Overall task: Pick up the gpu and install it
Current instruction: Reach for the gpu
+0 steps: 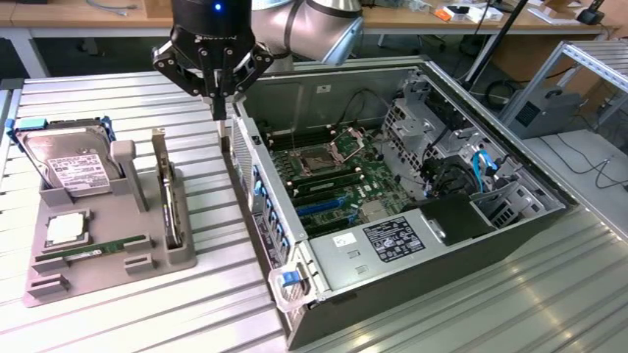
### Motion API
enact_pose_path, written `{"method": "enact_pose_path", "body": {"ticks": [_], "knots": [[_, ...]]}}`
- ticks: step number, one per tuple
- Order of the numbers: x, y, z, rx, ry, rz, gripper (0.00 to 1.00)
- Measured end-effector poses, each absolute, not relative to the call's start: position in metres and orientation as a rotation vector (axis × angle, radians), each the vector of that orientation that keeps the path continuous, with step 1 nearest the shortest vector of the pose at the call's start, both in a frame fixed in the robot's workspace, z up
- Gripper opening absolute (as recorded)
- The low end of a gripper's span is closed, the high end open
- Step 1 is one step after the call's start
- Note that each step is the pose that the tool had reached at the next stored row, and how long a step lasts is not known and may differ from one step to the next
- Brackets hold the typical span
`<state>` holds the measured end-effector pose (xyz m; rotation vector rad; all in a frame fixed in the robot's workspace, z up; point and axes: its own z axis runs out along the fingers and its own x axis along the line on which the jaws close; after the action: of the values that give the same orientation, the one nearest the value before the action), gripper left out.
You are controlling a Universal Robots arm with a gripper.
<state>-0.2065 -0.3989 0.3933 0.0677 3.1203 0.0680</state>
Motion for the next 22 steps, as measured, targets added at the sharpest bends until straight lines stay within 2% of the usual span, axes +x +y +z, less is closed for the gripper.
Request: {"method": "enact_pose_path", "body": {"ticks": [22], "knots": [[-0.265,-0.399,0.393,0.068,3.12,0.068,0.11]]}}
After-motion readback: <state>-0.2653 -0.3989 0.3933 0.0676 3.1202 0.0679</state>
